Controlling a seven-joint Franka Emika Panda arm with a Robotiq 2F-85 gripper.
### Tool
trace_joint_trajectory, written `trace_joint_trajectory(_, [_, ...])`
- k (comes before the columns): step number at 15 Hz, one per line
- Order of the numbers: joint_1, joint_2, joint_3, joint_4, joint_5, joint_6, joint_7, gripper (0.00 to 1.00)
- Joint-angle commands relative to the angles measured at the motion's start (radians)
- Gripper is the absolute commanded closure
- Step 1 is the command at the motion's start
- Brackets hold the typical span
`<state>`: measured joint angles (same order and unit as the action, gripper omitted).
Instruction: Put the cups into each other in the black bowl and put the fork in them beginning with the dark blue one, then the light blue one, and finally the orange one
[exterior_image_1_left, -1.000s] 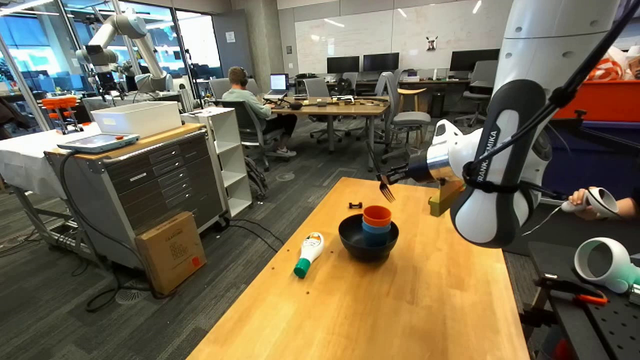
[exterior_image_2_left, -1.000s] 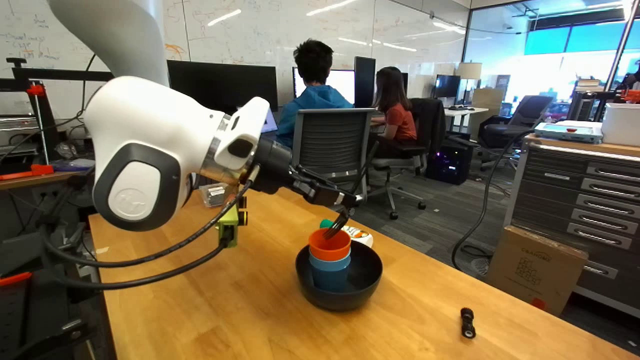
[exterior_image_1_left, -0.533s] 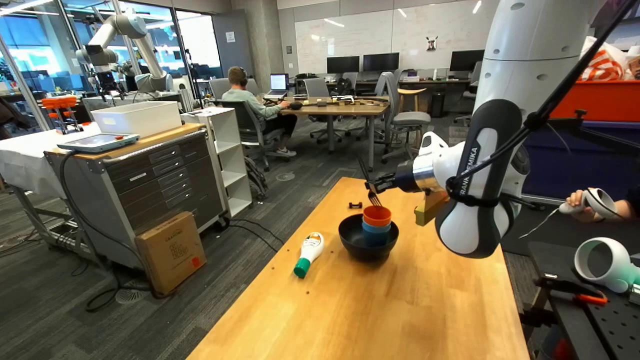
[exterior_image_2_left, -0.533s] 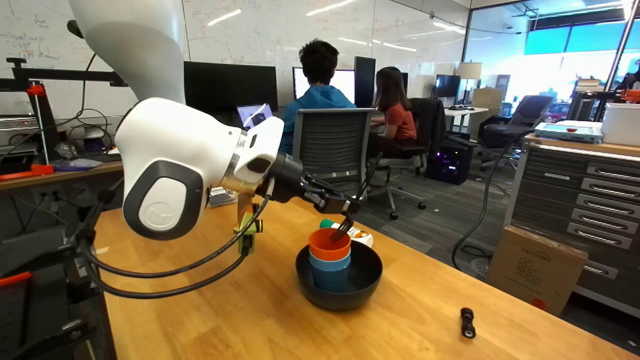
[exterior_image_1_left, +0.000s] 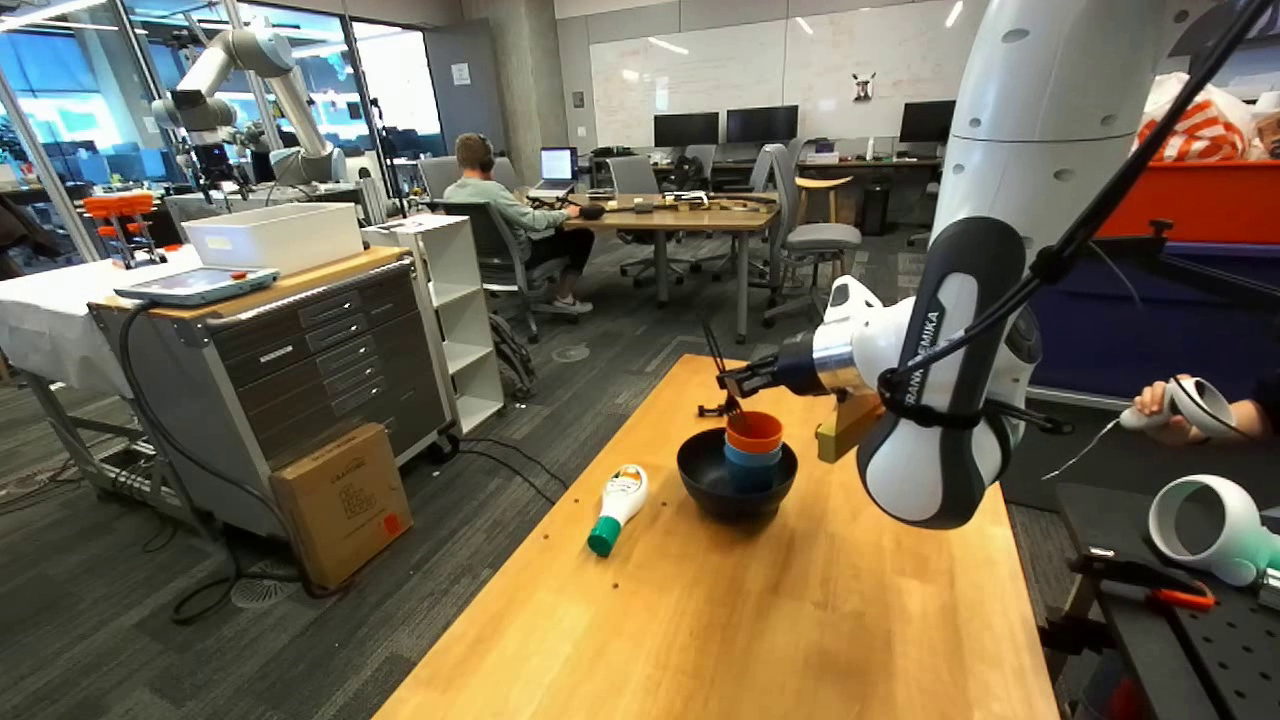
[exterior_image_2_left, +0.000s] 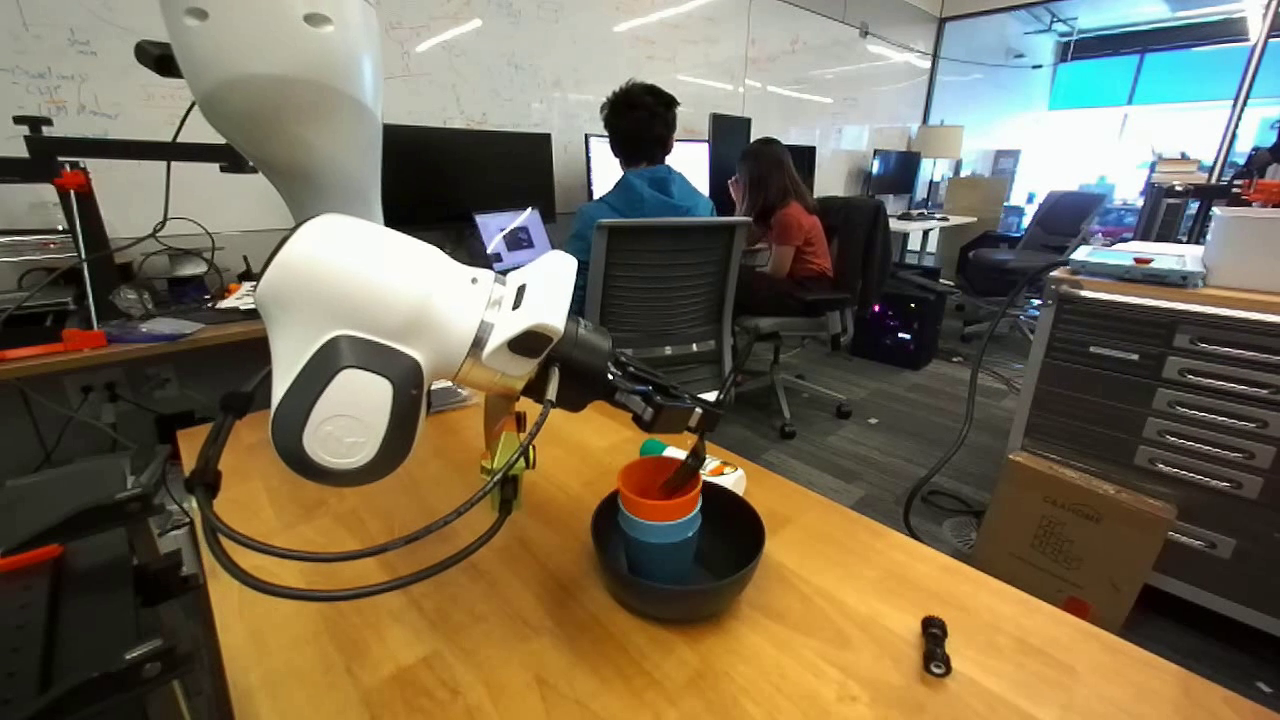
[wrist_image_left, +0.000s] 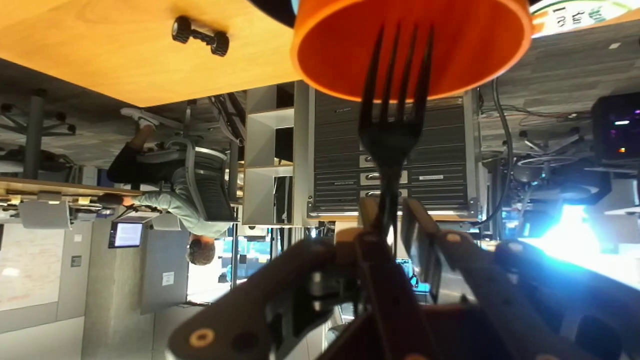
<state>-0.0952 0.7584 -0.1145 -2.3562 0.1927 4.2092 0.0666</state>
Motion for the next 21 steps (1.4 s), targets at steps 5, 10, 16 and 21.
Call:
trace_joint_trajectory(5, [-0.015,0.015,0.012,0.026,-0.008,0.011,0.009,0.18])
trace_joint_trajectory(10, [-0.018,-0.057,0.023,-0.044,-0.045,-0.057,0.014,0.0])
trace_joint_trajectory(16, [-0.141,-0.306,0.096,-0.187,-0.349,-0.326,0.178,0.0])
trace_joint_trajectory(21, [-0.412,-0.493,0.265,-0.192,-0.685,-0.665,0.455,0.0])
